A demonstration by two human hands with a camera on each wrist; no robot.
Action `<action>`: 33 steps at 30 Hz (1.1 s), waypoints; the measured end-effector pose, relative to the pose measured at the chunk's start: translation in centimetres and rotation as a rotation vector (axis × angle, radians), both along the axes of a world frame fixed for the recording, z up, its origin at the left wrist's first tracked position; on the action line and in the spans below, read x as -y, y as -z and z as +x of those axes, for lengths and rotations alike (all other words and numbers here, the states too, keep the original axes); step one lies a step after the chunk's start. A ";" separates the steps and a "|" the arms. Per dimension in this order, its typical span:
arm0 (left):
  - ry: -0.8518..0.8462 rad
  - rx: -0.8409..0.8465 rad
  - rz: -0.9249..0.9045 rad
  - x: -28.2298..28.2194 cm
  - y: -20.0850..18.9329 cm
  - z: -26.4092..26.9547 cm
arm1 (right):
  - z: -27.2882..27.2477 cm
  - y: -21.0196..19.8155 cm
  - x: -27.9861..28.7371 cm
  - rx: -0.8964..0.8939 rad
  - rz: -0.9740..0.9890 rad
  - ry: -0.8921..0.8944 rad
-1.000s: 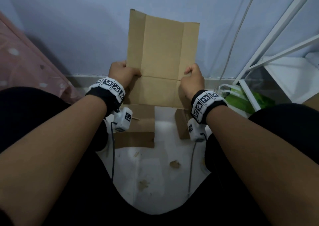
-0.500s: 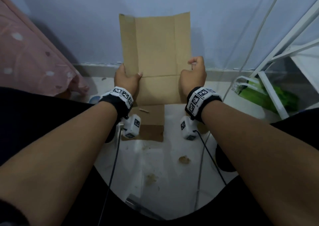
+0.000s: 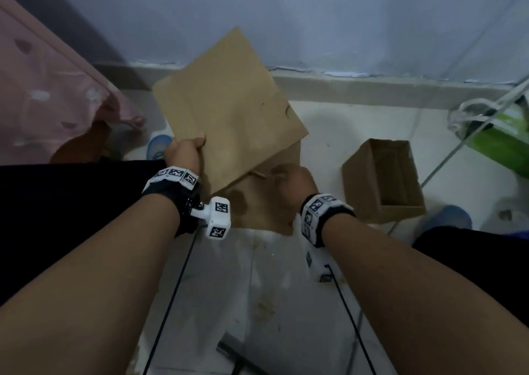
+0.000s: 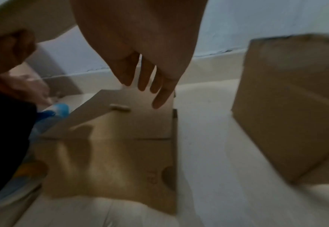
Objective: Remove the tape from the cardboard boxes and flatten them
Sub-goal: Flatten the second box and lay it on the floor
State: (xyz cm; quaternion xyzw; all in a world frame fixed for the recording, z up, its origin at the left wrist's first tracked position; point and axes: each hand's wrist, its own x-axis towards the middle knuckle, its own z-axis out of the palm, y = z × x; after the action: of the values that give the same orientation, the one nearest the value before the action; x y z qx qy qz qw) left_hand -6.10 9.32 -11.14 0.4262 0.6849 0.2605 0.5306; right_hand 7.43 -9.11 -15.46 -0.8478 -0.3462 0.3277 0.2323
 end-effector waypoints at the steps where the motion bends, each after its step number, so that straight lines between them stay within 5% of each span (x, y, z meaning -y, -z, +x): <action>1: -0.031 0.012 -0.006 -0.3 0.7 -0.1 | -0.9 0.6 -1.0 0.023 -0.015 -0.096; 6: -0.058 0.035 -0.029 -0.2 3.2 -1.0 | -4.2 4.0 -3.2 0.165 -0.232 -0.362; 15: -0.226 0.101 -0.080 0.7 4.8 -2.8 | -2.7 3.7 -3.3 0.154 -0.188 -0.247; 33: -0.225 0.080 -0.126 2.8 5.7 -2.7 | -2.8 5.6 -3.0 0.195 -0.259 -0.084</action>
State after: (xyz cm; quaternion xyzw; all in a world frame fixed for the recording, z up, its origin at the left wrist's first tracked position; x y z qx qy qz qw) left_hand -8.77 6.48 -16.86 0.3016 0.7218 0.2915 0.5506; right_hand 4.67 -6.09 -21.01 -0.8832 -0.3570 0.2954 0.0724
